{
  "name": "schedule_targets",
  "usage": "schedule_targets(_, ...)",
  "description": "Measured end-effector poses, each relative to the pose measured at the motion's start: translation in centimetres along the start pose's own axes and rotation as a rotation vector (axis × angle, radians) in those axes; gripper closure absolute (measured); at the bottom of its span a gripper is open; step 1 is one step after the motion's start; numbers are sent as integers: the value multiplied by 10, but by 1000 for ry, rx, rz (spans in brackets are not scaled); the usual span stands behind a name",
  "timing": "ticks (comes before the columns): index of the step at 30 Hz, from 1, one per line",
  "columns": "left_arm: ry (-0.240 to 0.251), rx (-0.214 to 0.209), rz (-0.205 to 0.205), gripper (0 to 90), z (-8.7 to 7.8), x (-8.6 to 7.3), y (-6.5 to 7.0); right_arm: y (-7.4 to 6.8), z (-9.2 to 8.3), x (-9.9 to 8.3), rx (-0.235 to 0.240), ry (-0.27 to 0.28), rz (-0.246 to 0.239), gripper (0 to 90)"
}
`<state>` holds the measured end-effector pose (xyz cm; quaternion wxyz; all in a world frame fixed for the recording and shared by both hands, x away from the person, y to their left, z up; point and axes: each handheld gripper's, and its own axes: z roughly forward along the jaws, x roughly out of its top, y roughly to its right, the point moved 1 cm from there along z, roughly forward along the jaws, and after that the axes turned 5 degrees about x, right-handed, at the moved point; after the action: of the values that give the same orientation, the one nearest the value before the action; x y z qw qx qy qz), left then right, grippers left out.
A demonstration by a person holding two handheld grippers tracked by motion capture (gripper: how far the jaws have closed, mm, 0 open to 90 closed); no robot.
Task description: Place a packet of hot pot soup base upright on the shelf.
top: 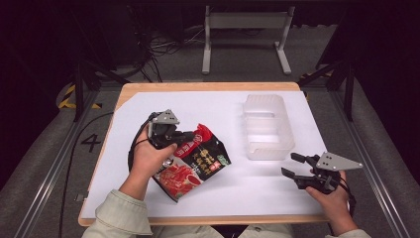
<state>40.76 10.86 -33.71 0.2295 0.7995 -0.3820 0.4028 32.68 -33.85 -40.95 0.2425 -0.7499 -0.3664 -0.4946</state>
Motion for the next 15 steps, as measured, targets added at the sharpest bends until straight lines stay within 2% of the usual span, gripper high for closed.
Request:
schedule_targets(7,108,24,10,892,-13,3,9,-1,1,0,4,1,-2,346)
schedule_targets(11,199,52,-5,892,-22,5,11,-2,1,0,7,-4,-7,346)
schedule_targets(15,264,86,-5,891,-27,5,13,-2,1,1,6,-2,-7,346)
